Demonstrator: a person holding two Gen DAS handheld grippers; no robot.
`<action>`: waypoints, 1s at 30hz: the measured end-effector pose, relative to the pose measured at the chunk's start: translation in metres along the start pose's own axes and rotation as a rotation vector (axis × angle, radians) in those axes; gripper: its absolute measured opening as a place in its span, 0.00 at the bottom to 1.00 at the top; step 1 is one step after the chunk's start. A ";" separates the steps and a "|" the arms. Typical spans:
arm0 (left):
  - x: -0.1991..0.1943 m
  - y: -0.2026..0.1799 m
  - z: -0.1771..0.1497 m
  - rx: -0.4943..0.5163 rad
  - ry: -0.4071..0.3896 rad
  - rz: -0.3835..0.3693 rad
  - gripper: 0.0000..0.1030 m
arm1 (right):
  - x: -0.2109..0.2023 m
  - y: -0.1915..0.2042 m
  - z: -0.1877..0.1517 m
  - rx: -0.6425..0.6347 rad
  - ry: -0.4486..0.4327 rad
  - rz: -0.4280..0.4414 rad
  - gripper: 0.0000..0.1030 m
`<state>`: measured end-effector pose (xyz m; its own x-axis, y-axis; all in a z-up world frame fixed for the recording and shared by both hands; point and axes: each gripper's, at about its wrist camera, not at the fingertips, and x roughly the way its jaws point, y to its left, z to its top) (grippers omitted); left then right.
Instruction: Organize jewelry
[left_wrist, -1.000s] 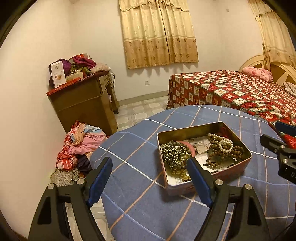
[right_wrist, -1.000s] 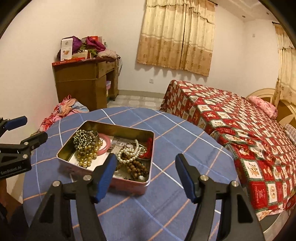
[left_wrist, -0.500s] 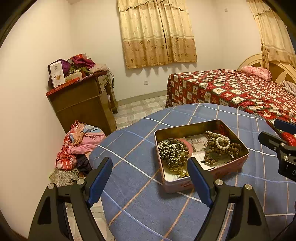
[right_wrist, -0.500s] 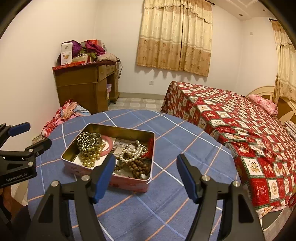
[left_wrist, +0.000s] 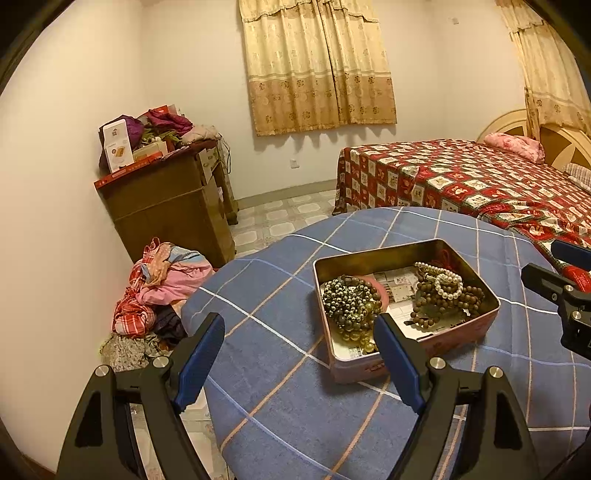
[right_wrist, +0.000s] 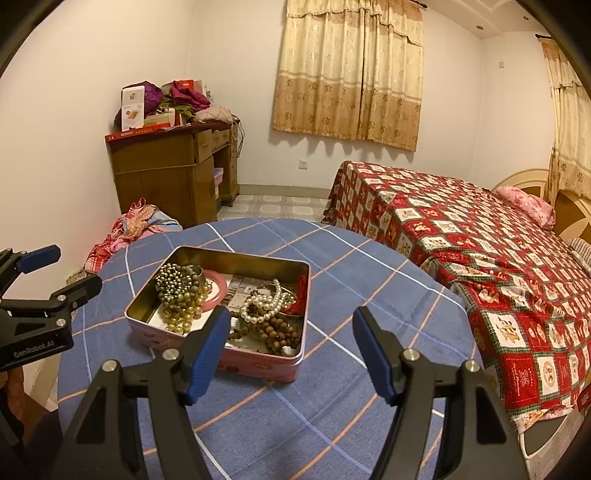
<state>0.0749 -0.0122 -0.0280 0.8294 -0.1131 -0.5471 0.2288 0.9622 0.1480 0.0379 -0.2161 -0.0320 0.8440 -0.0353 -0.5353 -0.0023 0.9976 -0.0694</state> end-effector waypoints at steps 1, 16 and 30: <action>0.000 0.000 0.000 -0.001 -0.001 0.000 0.80 | 0.000 0.000 0.000 0.001 -0.001 0.000 0.69; -0.001 -0.001 0.000 0.004 -0.001 0.000 0.80 | -0.003 0.006 0.002 0.001 -0.006 0.003 0.69; -0.002 0.000 0.001 -0.002 -0.001 0.003 0.80 | -0.003 0.004 0.002 0.003 -0.008 0.003 0.70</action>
<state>0.0738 -0.0125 -0.0263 0.8308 -0.1105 -0.5455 0.2254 0.9629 0.1483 0.0360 -0.2117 -0.0292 0.8482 -0.0322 -0.5287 -0.0031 0.9978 -0.0658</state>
